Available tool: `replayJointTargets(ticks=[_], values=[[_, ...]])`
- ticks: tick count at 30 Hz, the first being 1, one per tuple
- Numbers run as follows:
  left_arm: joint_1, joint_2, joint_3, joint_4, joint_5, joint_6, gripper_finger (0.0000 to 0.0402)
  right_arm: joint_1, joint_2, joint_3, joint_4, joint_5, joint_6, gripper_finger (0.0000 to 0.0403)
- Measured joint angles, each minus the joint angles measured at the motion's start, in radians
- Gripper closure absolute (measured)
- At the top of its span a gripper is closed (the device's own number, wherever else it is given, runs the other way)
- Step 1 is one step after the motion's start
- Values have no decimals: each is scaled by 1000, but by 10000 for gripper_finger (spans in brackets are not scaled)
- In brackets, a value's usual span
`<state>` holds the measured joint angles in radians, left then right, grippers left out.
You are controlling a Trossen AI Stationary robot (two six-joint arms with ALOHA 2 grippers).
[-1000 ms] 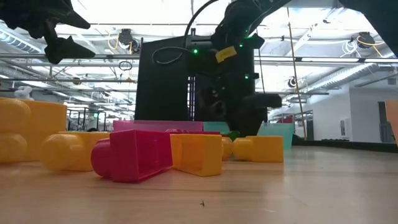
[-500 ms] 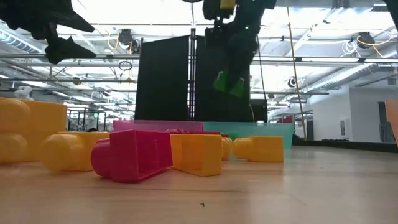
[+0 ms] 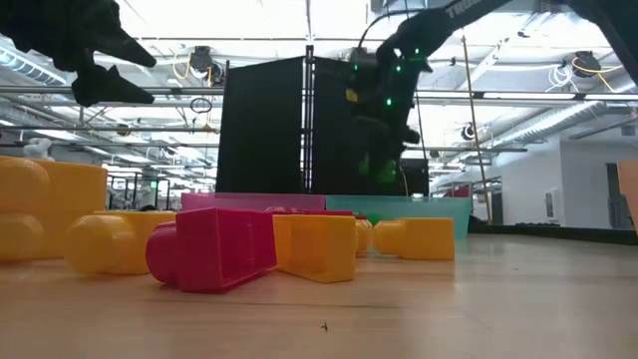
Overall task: Sort blocks
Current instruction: Put the green game piece into the green bin, then put the red game piece into the red bin
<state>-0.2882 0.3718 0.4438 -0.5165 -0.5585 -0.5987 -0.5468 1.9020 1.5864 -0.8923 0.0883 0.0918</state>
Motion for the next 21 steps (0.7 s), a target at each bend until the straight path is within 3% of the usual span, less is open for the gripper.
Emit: replayJointTargets(ticks=[2, 6, 9, 14, 17, 21], values=[[0, 2, 0, -2, 1, -7, 40, -5, 16, 0, -21, -33, 24, 260], [0, 1, 0, -2, 1, -24, 40, 9, 25, 3, -22, -42, 45, 153], [0, 1, 0, -2, 1, -24, 40, 21, 25, 33, -20, -35, 59, 106], [0, 1, 0, -2, 4, -24, 40, 76, 24, 110, -22, -131, -11, 99], [0, 1, 0, -6, 4, -24, 40, 176, 20, 154, -15, -193, -150, 112], [0, 1, 0, -27, 4, -24, 40, 306, 22, 161, 2, -178, -339, 123]])
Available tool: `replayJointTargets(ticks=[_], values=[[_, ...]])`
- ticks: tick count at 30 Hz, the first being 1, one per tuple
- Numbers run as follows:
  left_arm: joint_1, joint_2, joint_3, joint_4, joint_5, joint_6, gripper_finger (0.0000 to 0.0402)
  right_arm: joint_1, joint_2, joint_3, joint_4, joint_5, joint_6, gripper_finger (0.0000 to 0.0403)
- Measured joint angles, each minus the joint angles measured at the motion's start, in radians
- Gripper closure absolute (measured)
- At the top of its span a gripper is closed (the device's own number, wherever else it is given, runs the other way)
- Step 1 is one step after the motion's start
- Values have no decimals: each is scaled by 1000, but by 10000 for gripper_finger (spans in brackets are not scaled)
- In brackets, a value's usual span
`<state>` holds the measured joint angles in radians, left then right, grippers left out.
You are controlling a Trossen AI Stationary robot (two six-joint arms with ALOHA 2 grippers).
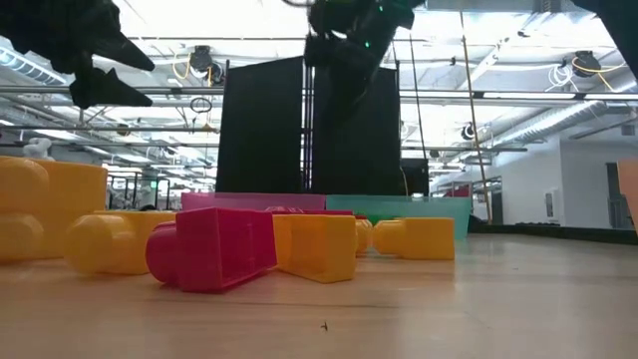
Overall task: Sort blocks
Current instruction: Put the red game piece into the red bin
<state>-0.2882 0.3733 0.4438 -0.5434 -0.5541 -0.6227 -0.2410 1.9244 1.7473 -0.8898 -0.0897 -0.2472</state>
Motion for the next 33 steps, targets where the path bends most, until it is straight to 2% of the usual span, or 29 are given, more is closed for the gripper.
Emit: replayJointTargets(ticks=[3, 6, 18, 23, 25, 27, 32, 33], values=[[0, 0, 0, -6, 0, 0, 40, 68, 25, 0, 12, 35, -67, 124], [0, 0, 0, -26, 0, 0, 40, 101, 70, 0, 13, 33, -56, 124], [0, 0, 0, -33, 34, -1, 40, 146, 253, -1, 26, 33, -19, 124], [0, 0, 0, -36, 34, -1, 40, 138, 309, -1, 24, 58, 49, 134], [0, 0, 0, -36, 34, -1, 40, 136, 314, -1, 19, 71, 66, 160], [0, 0, 0, -39, 34, -1, 40, 135, 315, -1, 29, 81, 74, 205], [0, 0, 0, -43, 35, -1, 40, 136, 312, 9, 8, 89, 102, 370], [0, 0, 0, -43, 34, 0, 40, 137, 312, 19, -4, 90, 101, 383]])
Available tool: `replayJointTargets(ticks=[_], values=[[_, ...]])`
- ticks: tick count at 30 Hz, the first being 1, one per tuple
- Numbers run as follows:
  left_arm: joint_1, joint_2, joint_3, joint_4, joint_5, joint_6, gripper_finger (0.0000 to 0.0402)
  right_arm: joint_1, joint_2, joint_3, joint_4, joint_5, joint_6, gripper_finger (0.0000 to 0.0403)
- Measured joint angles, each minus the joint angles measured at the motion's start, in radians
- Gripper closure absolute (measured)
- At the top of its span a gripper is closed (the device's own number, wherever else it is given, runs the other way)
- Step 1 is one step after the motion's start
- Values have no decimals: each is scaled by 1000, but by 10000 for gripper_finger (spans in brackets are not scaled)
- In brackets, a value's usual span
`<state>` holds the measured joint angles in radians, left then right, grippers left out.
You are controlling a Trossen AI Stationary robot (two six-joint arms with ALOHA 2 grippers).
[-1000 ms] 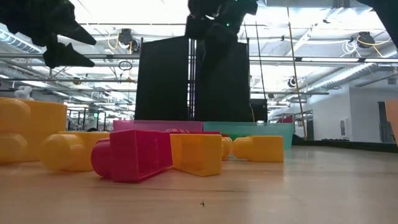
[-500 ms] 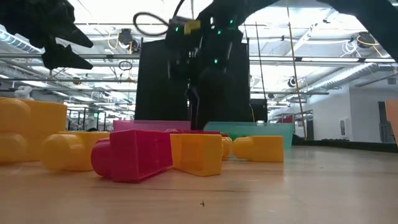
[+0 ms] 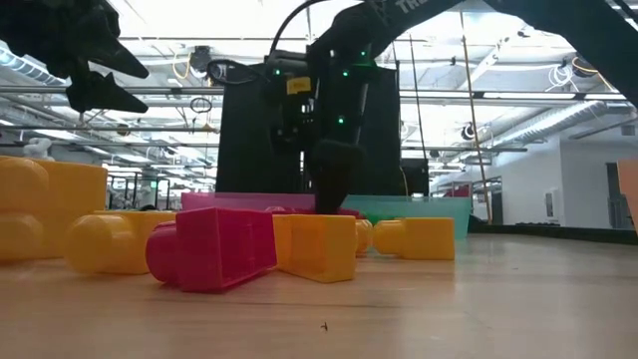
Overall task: Sort blocks
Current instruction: Put the red game piece into the red bin
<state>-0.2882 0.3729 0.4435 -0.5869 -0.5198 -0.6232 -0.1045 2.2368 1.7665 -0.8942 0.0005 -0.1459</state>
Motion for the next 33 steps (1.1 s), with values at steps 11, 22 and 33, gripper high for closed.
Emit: replayJointTargets(ticks=[11, 22, 33], values=[[0, 0, 0, 0, 0, 0, 40, -53, -4, 343, -40, 102, -57, 398], [0, 0, 0, 0, 0, 0, 40, -311, 26, 419, 97, 130, 128, 400], [0, 0, 0, 0, 0, 1, 40, -342, 71, 418, 112, -4, 115, 360]])
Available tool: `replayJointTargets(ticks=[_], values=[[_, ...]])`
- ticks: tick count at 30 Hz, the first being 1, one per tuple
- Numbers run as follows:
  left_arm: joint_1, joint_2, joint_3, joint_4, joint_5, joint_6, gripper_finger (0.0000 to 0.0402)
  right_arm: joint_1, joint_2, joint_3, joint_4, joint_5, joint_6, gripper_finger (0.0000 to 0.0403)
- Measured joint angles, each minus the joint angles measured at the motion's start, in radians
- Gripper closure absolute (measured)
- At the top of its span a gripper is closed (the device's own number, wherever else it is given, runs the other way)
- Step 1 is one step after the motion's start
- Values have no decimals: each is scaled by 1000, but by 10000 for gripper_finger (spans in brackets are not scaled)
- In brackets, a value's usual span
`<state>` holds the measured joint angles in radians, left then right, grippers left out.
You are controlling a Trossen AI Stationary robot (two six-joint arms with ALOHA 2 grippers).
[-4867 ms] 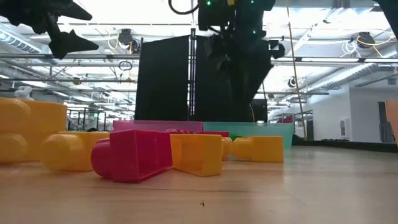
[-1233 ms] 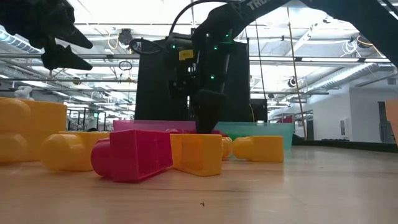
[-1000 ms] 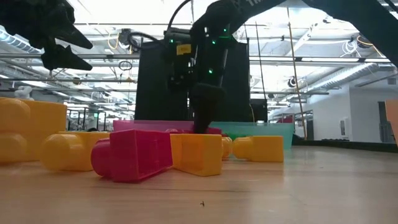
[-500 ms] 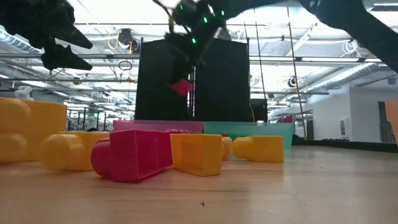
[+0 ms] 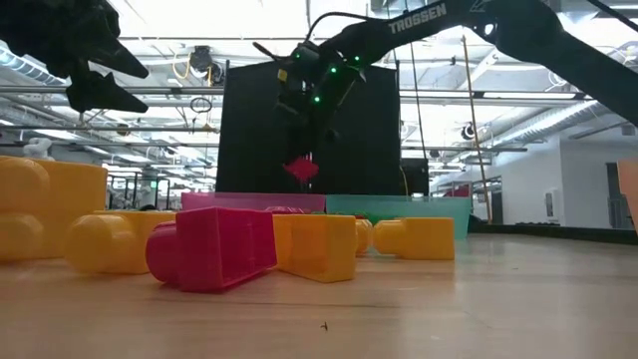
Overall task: Sort blocks
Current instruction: Put the red game piece into the red bin
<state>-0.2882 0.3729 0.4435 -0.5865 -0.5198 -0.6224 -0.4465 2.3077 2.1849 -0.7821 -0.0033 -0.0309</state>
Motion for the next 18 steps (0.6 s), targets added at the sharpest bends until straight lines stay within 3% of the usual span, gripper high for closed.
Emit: replayJointTargets(ticks=[8, 11, 14, 18], values=[[0, 0, 0, 0, 0, 0, 40, 14, -2, 0, 9, -34, -15, 305], [0, 0, 0, 0, 0, -1, 40, 31, -2, 0, 16, -104, 12, 274], [0, 0, 0, 0, 0, -1, 40, 81, -2, 15, 31, -201, 46, 247], [0, 0, 0, 0, 0, -1, 40, 175, -4, 16, 92, -204, 44, 214]])
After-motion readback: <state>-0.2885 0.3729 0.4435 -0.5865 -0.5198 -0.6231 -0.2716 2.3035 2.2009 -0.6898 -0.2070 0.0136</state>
